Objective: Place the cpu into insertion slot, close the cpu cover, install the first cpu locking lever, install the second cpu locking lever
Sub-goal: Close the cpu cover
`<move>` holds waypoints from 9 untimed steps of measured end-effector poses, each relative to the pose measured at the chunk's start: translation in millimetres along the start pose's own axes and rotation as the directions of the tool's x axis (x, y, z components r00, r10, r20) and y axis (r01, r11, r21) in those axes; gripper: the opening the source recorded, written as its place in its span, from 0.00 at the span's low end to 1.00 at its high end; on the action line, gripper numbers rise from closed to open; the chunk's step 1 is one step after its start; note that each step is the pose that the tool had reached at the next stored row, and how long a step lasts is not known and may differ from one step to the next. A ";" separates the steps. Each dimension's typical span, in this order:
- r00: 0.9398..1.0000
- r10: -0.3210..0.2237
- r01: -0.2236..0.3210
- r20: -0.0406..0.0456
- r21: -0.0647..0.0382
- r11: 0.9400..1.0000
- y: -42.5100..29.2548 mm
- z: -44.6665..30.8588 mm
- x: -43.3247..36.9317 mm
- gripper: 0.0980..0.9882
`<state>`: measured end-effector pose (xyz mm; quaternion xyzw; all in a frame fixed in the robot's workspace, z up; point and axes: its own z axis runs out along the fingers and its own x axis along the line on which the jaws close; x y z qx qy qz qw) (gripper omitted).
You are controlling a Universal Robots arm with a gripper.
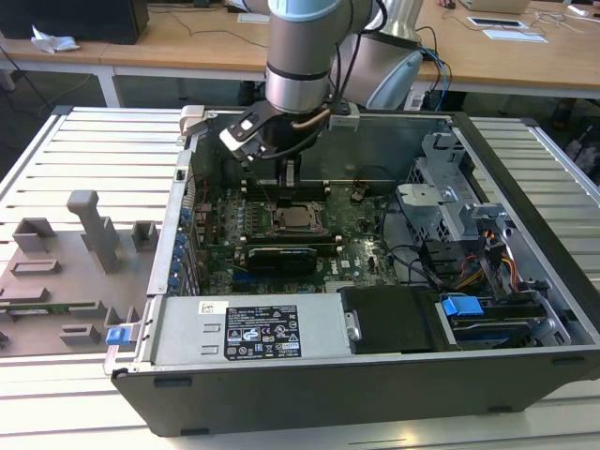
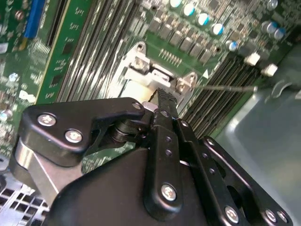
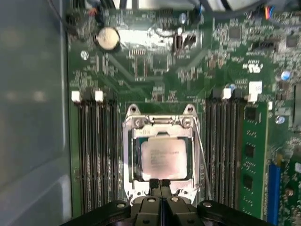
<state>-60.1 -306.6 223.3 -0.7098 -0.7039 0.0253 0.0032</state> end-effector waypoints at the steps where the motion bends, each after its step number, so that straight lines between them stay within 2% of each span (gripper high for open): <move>1: 1.000 0.000 0.000 0.000 0.000 1.000 -1.9 1.9 0.0 0.01; 4: 1.000 0.000 0.000 0.000 0.000 1.000 -7.4 8.9 0.2 0.01; 9: 1.000 -0.005 0.005 0.000 0.000 1.000 -8.2 15.5 0.4 0.01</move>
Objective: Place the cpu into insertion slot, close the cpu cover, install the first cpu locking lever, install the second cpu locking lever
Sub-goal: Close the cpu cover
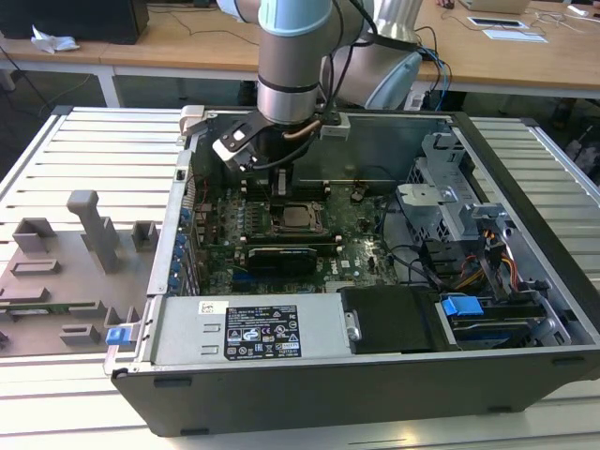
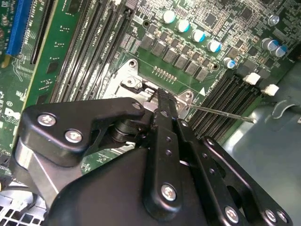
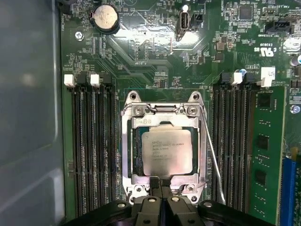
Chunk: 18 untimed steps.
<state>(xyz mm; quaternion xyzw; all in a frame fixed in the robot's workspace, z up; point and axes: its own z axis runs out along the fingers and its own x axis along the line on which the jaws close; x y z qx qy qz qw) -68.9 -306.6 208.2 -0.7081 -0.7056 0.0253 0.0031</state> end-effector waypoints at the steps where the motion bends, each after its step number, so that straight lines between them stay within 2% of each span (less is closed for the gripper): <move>1: 1.000 -0.001 0.001 0.000 0.000 1.000 -0.1 0.5 0.0 0.01; 4: 1.000 -0.003 0.003 0.000 0.000 1.000 2.6 0.9 0.1 0.01; 8: 1.000 -0.004 0.004 0.000 0.000 1.000 14.0 0.9 0.1 0.01; 10: 1.000 -0.004 0.004 0.000 0.000 1.000 24.7 1.2 0.1 0.01; 12: 1.000 -0.005 0.005 0.000 0.000 1.000 27.5 1.1 0.1 0.01; 16: 1.000 -0.005 0.005 0.000 0.000 1.000 27.4 -9.4 -0.2 0.01; 18: 1.000 -0.005 0.005 0.000 0.000 1.000 27.1 -18.6 -0.5 0.01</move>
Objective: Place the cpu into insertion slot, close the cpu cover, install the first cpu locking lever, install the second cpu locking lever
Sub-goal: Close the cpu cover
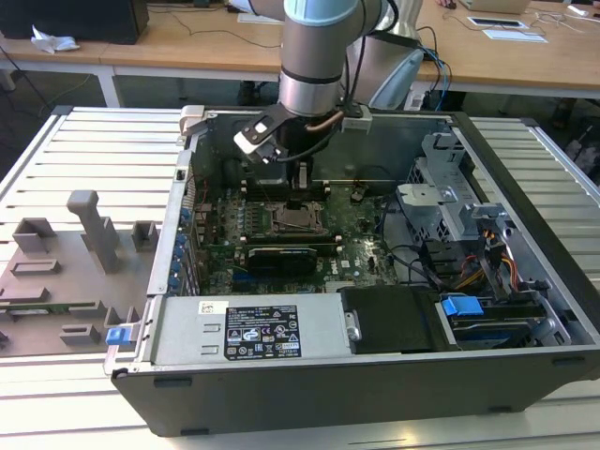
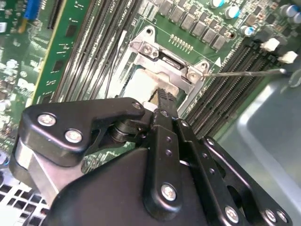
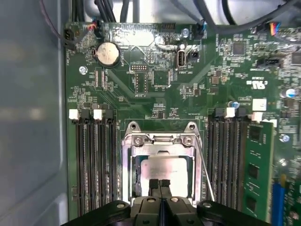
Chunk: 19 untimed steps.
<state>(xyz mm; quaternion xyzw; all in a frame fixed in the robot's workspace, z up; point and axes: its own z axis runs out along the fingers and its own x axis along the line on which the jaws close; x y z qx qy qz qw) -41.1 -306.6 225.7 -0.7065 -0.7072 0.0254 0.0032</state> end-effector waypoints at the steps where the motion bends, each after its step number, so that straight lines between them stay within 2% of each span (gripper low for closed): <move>1: 1.000 0.000 0.000 0.000 0.000 1.000 -0.1 -3.3 -0.1 0.01; 4: 1.000 0.000 0.000 0.000 0.000 1.000 -0.9 -22.2 -0.7 0.01; 6: 1.000 0.000 0.000 0.000 0.000 1.000 -1.3 -23.8 -0.9 0.01; 9: 1.000 0.000 0.000 -0.002 0.000 1.000 -4.1 -18.4 -4.1 0.01; 14: 1.000 -0.001 0.001 -0.010 0.000 1.000 -15.9 -7.3 -13.9 0.01; 16: 1.000 -0.001 0.001 -0.011 0.000 1.000 -20.0 -0.6 -15.2 0.01; 19: 1.000 -0.001 0.001 -0.012 0.000 1.000 -21.3 6.0 -14.7 0.01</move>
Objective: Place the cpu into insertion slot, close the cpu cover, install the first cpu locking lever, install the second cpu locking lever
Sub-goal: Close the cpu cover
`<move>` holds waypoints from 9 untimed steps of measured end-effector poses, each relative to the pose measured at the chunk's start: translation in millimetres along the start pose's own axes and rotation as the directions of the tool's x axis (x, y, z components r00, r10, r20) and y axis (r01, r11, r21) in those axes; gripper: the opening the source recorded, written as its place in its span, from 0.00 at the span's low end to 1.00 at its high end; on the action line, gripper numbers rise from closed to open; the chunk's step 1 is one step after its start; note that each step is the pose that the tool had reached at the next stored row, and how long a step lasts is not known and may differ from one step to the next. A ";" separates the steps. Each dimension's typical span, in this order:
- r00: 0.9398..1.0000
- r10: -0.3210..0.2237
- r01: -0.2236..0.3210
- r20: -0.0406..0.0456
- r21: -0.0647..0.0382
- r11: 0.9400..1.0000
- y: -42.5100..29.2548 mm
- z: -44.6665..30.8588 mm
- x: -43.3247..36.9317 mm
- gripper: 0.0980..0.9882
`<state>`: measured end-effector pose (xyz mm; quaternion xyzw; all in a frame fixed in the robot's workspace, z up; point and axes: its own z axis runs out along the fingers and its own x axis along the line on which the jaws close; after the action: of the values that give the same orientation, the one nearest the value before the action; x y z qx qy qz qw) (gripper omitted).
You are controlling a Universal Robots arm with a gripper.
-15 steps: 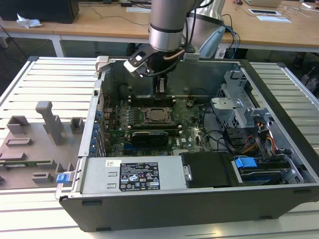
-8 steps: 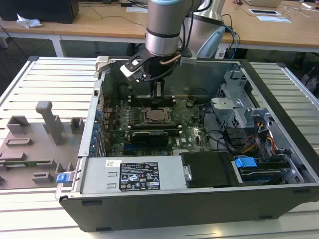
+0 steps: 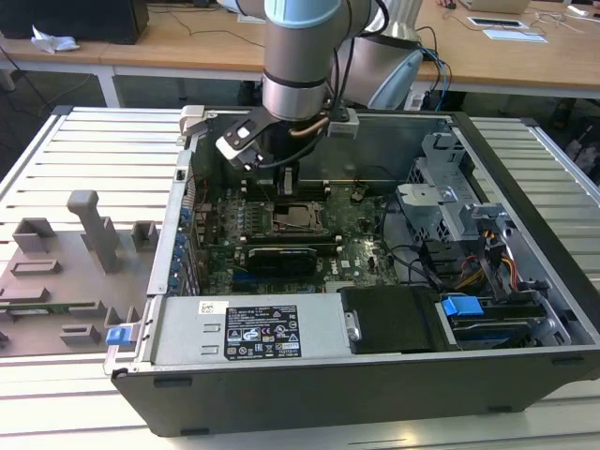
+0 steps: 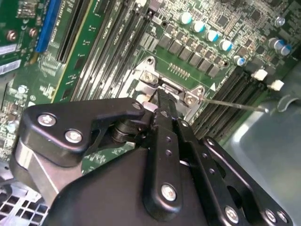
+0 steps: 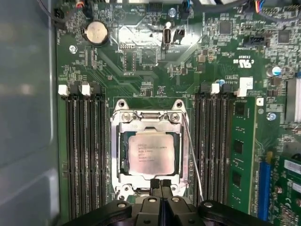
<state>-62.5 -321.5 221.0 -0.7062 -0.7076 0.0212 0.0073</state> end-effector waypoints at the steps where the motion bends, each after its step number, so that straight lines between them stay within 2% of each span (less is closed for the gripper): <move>1: 1.000 0.000 0.000 -0.001 0.000 1.000 -0.3 1.8 0.5 0.01; 6: 1.000 -0.001 0.001 -0.005 0.000 1.000 -1.9 12.4 7.2 0.01; 9: 1.000 -0.004 0.004 -0.006 0.000 1.000 -2.4 14.6 10.4 0.01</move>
<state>-65.6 -311.4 206.3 -0.7050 -0.7089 0.0191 0.0094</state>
